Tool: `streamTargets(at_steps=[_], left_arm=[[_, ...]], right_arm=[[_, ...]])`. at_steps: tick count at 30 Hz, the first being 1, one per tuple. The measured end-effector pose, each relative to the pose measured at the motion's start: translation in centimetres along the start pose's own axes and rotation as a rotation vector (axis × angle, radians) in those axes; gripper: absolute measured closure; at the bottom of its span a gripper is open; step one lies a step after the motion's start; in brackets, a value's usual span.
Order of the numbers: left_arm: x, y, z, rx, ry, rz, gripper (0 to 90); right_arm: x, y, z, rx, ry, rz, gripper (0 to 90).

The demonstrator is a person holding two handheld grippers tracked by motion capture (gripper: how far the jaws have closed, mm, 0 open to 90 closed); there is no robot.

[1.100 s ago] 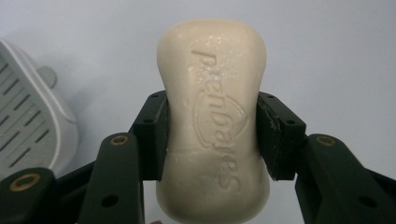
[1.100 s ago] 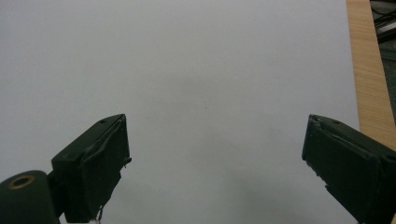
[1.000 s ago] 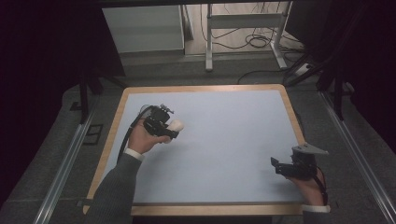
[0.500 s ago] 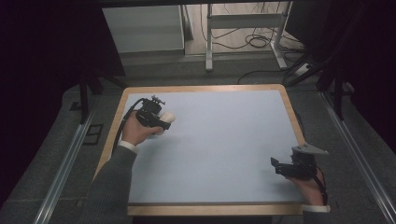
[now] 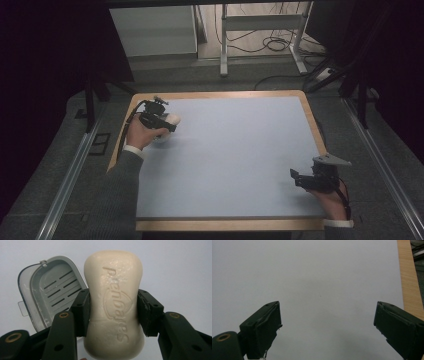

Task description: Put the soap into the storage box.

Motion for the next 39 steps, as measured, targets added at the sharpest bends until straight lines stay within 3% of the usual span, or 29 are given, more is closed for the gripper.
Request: streamTargets(at_steps=[14,20,27,33,39], left_arm=[[1.0,1.5,0.1,-0.040,0.012,0.021,49.7],[1.6,2.5,0.3,-0.095,0.006,0.007,49.7],[2.5,4.0,0.2,-0.128,0.017,0.057,49.7],[3.0,4.5,0.0,-0.124,0.027,0.087,49.7],[3.6,4.6,-0.3,-0.140,0.028,0.081,49.6]], right_arm=[[0.1,0.0,-0.1,0.001,0.006,0.001,7.3],[0.1,-0.2,-0.1,0.003,0.007,-0.002,7.3],[0.2,-0.2,-0.3,0.005,0.015,-0.004,7.3],[0.4,-0.3,-0.3,0.003,0.019,-0.006,7.3],[0.4,-0.2,-0.4,0.003,0.021,-0.007,7.3]])
Point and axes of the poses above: each handheld gripper's, and its own axes: x roughly forward along the jaws, z roughly out of its top, y roughly to its left, the point moved 6 cm from there along x, roughly forward along the jaws
